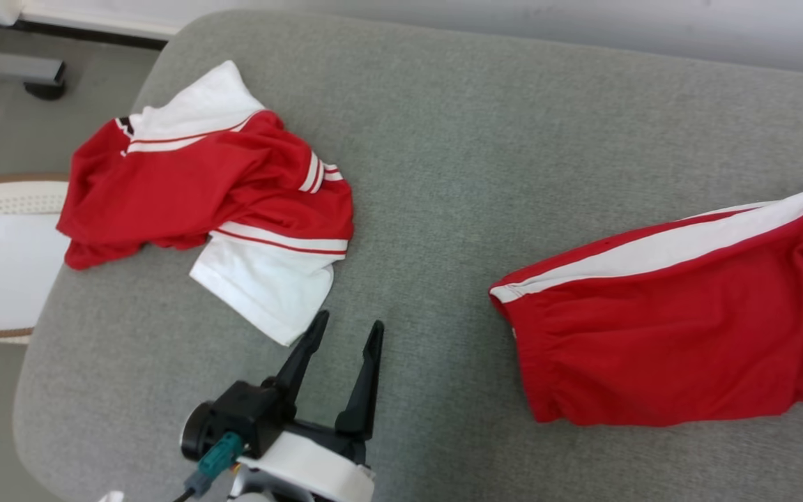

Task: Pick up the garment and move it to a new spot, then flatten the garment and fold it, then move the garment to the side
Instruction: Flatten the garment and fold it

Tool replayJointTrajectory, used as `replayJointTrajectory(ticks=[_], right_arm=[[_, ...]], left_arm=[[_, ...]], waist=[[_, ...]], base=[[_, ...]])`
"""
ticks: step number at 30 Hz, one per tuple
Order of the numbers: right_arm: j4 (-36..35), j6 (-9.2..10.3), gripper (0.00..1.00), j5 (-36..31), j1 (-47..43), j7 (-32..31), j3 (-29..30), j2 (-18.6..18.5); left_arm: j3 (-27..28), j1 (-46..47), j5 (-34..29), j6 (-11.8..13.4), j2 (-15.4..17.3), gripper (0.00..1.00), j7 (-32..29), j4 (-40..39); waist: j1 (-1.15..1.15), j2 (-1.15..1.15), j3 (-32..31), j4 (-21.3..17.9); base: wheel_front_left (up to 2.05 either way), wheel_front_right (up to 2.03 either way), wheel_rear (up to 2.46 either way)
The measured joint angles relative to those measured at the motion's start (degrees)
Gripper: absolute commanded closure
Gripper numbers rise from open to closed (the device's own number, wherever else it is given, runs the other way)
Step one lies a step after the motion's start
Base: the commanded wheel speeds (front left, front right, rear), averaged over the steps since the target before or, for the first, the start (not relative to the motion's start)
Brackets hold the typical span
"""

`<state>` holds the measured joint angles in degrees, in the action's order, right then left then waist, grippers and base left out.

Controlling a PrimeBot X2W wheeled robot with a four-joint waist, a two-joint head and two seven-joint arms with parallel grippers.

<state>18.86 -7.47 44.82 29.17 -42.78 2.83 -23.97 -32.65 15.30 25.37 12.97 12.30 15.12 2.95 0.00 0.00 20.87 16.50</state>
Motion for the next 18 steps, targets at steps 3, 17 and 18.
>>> replayJointTrajectory(ticks=[3, 17, 18], right_arm=[[0.4, -0.01, 1.0, 1.0, -1.6, 2.0, 0.8, 0.2], [3.3, 0.0, 1.0, -1.1, -6.7, 8.1, 14.9, -1.5], [3.3, -0.01, 1.0, -1.7, -6.7, 8.2, 15.7, -1.3]], left_arm=[[2.2, -2.2, -1.4, -1.8, -0.6, 0.0, 0.0, 0.8], [9.1, -8.7, -5.9, -7.8, -4.3, 0.0, 0.0, 3.4], [9.4, -9.0, -6.2, -8.1, -4.5, 0.0, 0.0, 3.6]], waist=[[0.0, 0.0, -1.3, -1.3], [0.0, 0.0, -6.9, -8.1], [0.0, 0.0, -7.2, -8.2]], base=[[0.0, 0.0, 0.0], [0.0, 0.0, 0.0], [0.0, 0.0, 0.0]])
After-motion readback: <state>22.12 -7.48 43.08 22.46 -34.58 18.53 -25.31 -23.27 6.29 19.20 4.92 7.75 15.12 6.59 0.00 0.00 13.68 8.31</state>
